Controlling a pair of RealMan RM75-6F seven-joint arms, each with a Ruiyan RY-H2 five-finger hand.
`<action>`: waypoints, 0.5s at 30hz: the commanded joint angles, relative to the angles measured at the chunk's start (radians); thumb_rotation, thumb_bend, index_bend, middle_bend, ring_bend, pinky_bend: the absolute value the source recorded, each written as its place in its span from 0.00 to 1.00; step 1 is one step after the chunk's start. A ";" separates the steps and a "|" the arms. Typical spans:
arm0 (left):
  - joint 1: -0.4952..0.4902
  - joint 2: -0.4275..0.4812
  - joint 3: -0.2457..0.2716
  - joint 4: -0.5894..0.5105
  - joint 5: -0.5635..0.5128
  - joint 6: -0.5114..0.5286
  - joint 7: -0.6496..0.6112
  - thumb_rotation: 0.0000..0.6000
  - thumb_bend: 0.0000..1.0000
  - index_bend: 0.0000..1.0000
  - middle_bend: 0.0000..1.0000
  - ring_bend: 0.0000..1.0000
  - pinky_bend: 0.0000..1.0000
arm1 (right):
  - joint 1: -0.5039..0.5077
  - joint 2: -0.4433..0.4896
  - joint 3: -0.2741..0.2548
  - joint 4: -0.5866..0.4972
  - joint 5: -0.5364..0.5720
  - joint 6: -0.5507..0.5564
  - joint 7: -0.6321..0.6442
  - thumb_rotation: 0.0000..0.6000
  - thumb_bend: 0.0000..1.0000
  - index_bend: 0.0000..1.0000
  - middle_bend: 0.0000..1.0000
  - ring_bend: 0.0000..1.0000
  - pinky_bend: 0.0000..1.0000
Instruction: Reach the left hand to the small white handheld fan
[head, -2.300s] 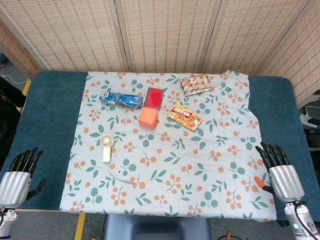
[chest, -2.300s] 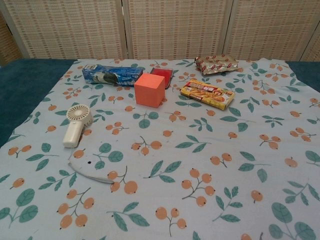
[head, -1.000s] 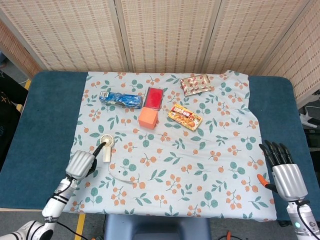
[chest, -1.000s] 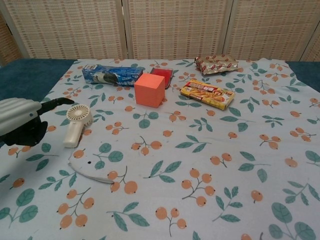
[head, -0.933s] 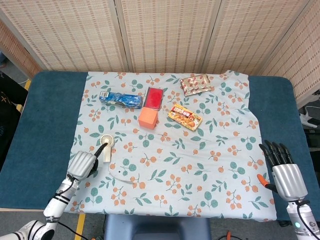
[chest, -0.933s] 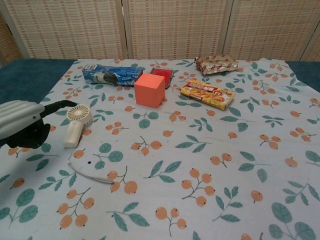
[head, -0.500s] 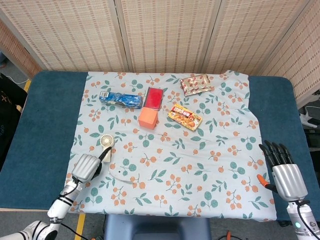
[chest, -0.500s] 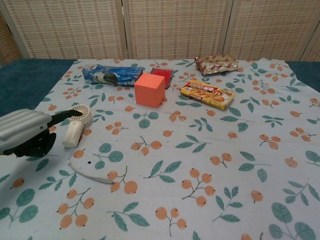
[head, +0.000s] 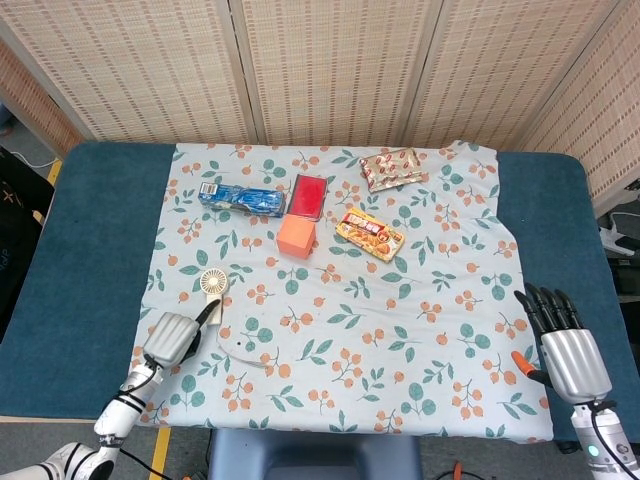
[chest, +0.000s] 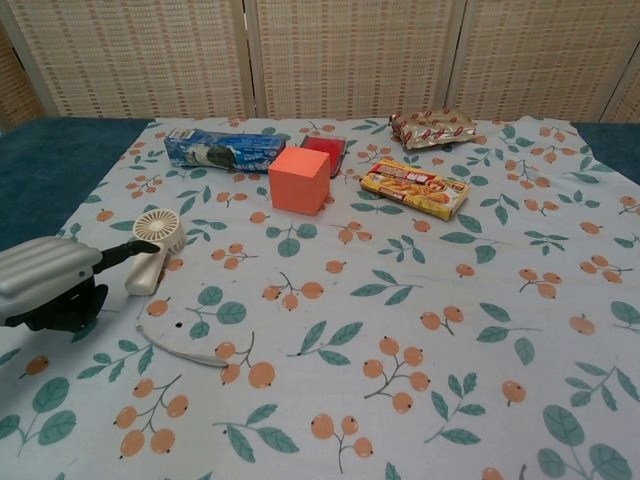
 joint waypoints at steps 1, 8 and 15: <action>-0.001 -0.003 -0.001 0.008 0.000 0.005 0.000 1.00 0.77 0.03 1.00 0.91 0.99 | 0.000 0.000 0.000 -0.001 0.001 -0.001 -0.002 1.00 0.13 0.00 0.00 0.00 0.00; -0.001 -0.003 0.002 0.014 0.001 0.014 -0.007 1.00 0.78 0.03 1.00 0.91 0.99 | 0.002 -0.001 -0.002 -0.002 0.010 -0.013 -0.007 1.00 0.13 0.00 0.00 0.00 0.00; -0.008 -0.005 0.002 0.028 -0.007 0.004 -0.001 1.00 0.77 0.03 1.00 0.91 0.99 | 0.003 0.001 -0.003 -0.006 0.014 -0.020 -0.006 1.00 0.13 0.00 0.00 0.00 0.00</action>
